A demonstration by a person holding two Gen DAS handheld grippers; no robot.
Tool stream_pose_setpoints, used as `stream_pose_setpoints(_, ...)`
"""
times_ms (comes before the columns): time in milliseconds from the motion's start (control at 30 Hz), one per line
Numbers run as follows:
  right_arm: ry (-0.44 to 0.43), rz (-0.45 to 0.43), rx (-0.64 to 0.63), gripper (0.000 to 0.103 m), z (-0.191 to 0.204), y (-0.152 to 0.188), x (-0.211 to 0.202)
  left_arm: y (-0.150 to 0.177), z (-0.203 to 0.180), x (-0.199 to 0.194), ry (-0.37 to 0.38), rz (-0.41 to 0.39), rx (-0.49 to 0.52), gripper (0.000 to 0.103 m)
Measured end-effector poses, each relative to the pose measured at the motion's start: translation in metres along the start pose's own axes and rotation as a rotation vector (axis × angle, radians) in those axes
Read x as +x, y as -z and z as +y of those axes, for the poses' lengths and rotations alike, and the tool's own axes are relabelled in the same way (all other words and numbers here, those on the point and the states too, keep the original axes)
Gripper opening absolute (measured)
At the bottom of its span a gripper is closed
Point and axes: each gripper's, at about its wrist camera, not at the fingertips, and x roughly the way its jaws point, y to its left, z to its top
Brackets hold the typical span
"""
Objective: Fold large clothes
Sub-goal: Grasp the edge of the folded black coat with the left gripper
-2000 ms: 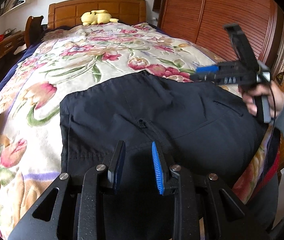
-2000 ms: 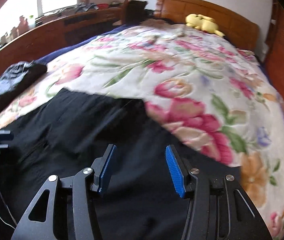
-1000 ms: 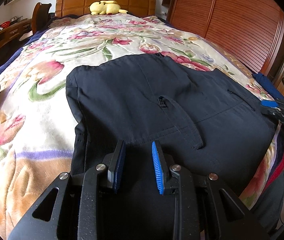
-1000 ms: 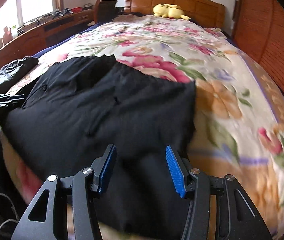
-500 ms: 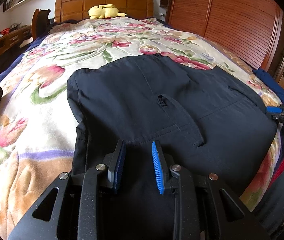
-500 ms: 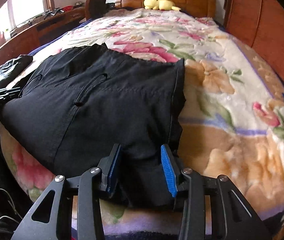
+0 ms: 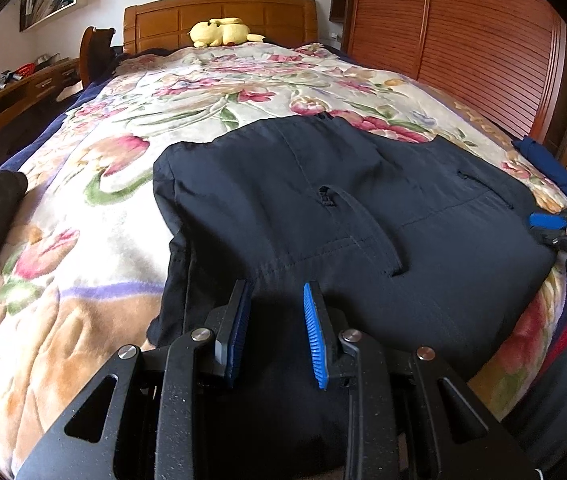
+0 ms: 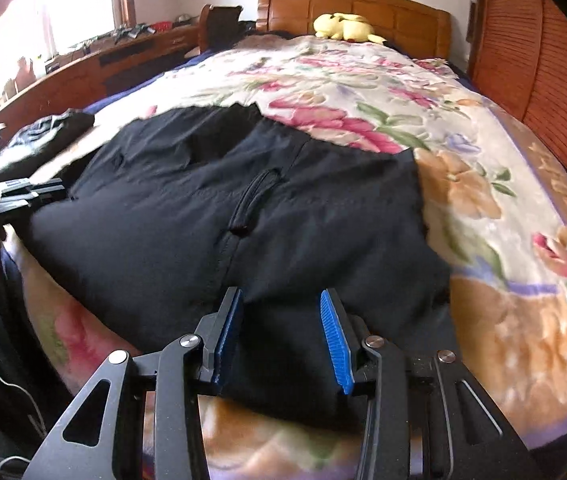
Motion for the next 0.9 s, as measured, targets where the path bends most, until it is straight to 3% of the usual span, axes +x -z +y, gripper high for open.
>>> stream_pose_setpoints(233, -0.046, -0.034, 0.042, 0.044, -0.01, 0.01, 0.007, 0.005, 0.0, -0.015, 0.003, 0.022, 0.001, 0.029)
stream_pose_setpoints(467, -0.034, -0.047, 0.03, 0.044, -0.009, 0.014, 0.011, 0.008, -0.002, -0.027, -0.033, 0.037, 0.011, 0.029)
stream_pose_setpoints(900, -0.007, -0.083, 0.01, 0.045, -0.001, 0.021, 0.009, 0.029, 0.038, -0.057, -0.049, 0.082, -0.091, 0.029)
